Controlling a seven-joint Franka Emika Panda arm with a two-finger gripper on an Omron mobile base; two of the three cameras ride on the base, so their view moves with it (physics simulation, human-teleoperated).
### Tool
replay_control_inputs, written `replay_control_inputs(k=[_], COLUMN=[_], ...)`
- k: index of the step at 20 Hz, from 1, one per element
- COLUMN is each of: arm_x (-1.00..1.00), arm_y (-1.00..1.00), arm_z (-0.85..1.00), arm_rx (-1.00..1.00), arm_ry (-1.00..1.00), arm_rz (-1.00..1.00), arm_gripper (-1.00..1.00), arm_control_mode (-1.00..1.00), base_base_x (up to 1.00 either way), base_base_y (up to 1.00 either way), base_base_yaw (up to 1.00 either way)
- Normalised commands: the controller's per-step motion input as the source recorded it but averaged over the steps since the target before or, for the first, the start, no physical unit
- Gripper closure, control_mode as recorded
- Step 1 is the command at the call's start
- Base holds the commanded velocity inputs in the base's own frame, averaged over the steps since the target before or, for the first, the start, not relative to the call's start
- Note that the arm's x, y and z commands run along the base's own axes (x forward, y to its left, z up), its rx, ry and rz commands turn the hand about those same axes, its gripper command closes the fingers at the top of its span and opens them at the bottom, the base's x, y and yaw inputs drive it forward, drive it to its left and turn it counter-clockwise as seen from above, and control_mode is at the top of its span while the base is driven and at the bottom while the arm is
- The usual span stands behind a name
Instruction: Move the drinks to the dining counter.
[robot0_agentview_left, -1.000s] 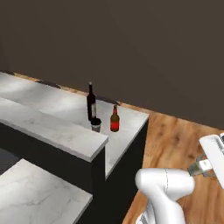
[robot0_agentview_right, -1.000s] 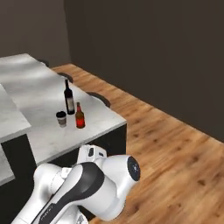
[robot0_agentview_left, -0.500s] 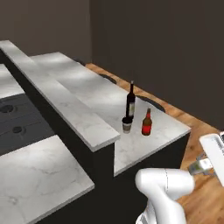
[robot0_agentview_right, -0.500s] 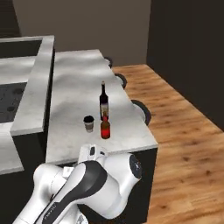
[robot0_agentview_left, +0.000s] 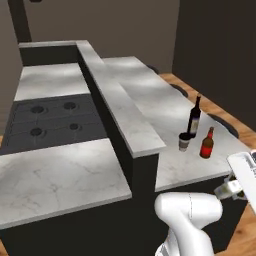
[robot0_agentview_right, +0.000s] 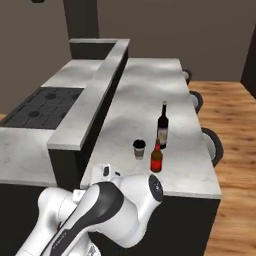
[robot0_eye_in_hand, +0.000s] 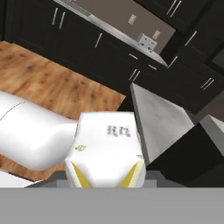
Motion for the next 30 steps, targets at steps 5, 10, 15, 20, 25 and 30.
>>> replay_control_inputs(k=[5,10,15,20,25,30], arm_x=[0.00,0.00,0.00,0.00,0.00,0.00], arm_y=[0.00,0.00,0.00,0.00,0.00,0.00], arm_z=[0.00,0.00,0.00,0.00,0.00,0.00], arm_rx=[0.00,0.00,0.00,0.00,0.00,0.00], arm_ry=[0.00,0.00,0.00,0.00,0.00,0.00], arm_rz=[0.00,0.00,0.00,0.00,0.00,0.00], arm_gripper=[1.00,1.00,1.00,1.00,1.00,1.00], arm_control_mode=[1.00,1.00,1.00,1.00,1.00,1.00], base_base_x=[0.00,-0.09,-0.02,0.00,0.30,0.57], base_base_y=[-0.40,-0.67,-0.60,-0.42,-0.07,-0.13], base_base_yaw=[0.19,0.04,0.00,0.00,0.00,0.00])
